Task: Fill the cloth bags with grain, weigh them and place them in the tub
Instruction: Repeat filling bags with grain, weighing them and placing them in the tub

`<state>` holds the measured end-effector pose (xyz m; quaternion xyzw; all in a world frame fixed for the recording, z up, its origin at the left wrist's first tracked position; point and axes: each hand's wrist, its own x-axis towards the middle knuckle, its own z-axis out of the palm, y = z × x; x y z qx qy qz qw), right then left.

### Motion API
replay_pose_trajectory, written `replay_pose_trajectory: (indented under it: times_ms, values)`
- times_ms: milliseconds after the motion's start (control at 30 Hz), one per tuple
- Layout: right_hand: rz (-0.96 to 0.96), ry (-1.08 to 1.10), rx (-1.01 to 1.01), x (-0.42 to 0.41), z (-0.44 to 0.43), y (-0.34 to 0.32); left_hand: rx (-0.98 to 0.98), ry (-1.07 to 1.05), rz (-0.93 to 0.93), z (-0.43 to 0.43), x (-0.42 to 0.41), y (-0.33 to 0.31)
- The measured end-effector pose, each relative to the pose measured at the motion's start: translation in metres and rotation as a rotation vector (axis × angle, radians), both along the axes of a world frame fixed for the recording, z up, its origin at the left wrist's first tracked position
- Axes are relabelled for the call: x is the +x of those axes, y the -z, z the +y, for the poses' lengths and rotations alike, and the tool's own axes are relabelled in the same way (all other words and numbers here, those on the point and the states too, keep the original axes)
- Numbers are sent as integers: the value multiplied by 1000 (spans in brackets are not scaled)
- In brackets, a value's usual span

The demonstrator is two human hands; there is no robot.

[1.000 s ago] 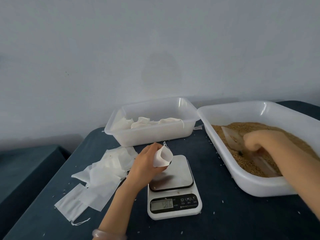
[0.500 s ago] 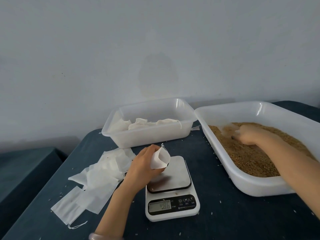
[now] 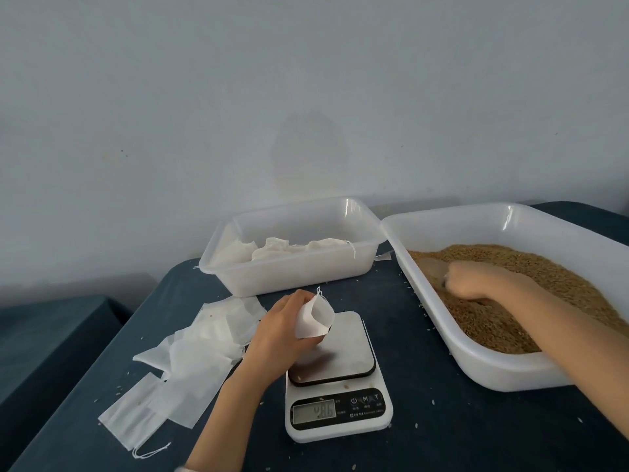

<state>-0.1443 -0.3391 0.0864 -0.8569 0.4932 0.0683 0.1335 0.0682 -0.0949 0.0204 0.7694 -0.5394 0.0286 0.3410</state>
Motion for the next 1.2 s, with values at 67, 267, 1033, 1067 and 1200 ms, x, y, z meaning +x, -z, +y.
replay_pose_trajectory:
  times_ms: [67, 267, 1033, 1067, 1200]
  values:
    - [-81, 31, 41, -1, -6, -2, -12, 2, -1, 1, 0, -1]
    - [-188, 165, 22, -16, -24, -1, -31, -7, 22, 1, -3, -4]
    - [-651, -579, 207, -6, 30, -34, -60, 111, 496, 6, -4, -12]
    - [-639, -587, 198, -5, 32, -34, -63, 109, 497, 6, -4, -12]
    - [-623, -592, 133, -2, 33, -35, -58, 120, 471, 6, -3, -12]
